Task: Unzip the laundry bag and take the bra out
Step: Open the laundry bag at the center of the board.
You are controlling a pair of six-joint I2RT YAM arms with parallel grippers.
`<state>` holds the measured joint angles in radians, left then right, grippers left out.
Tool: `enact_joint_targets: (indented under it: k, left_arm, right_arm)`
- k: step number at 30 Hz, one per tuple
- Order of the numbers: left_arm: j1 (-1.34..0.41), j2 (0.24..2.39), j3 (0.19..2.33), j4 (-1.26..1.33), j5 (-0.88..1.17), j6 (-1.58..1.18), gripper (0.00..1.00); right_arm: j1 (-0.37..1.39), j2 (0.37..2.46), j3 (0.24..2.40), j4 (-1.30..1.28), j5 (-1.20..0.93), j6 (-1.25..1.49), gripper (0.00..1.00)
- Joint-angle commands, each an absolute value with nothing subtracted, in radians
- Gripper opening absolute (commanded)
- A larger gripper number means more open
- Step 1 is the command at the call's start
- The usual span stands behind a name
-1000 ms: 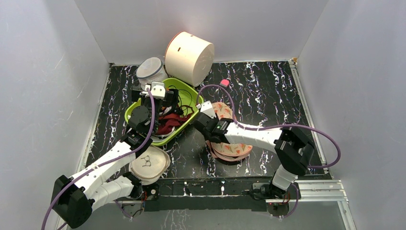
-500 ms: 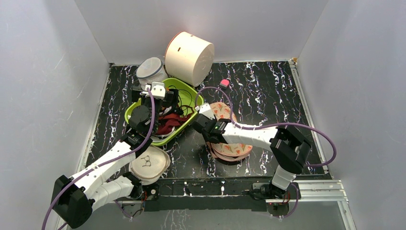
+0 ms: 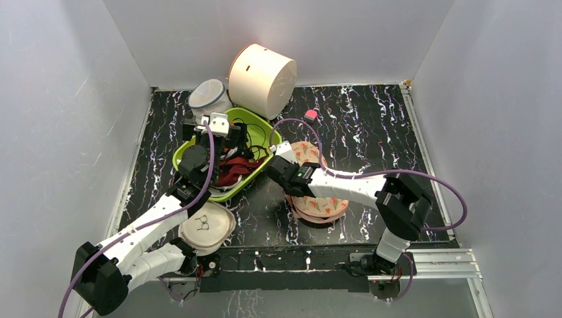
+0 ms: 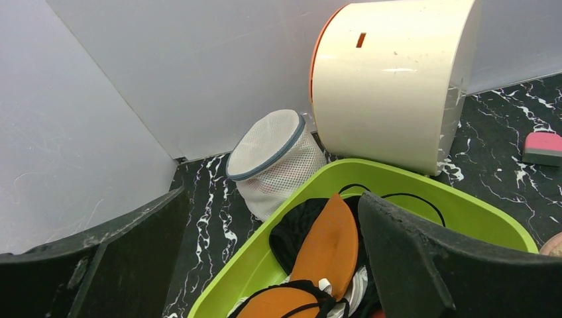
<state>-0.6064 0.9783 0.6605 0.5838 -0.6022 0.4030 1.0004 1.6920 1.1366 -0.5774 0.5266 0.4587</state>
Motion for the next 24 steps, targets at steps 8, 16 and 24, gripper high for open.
enact_joint_targets:
  k: [8,16,24]
  left_arm:
    - [-0.596,0.984,0.703,0.584,-0.59,0.377,0.98]
    - [-0.594,0.986,0.708,0.571,-0.588,0.361,0.98]
    - [-0.594,0.986,0.712,0.561,-0.586,0.352,0.98]
  right_arm:
    - [0.973,1.495,1.163,-0.584,0.478,0.484,0.0]
    - [0.78,1.345,1.082,-0.513,0.163,0.476,0.0]
    - [0.455,1.286,1.018,-0.488,-0.177,0.441,0.0]
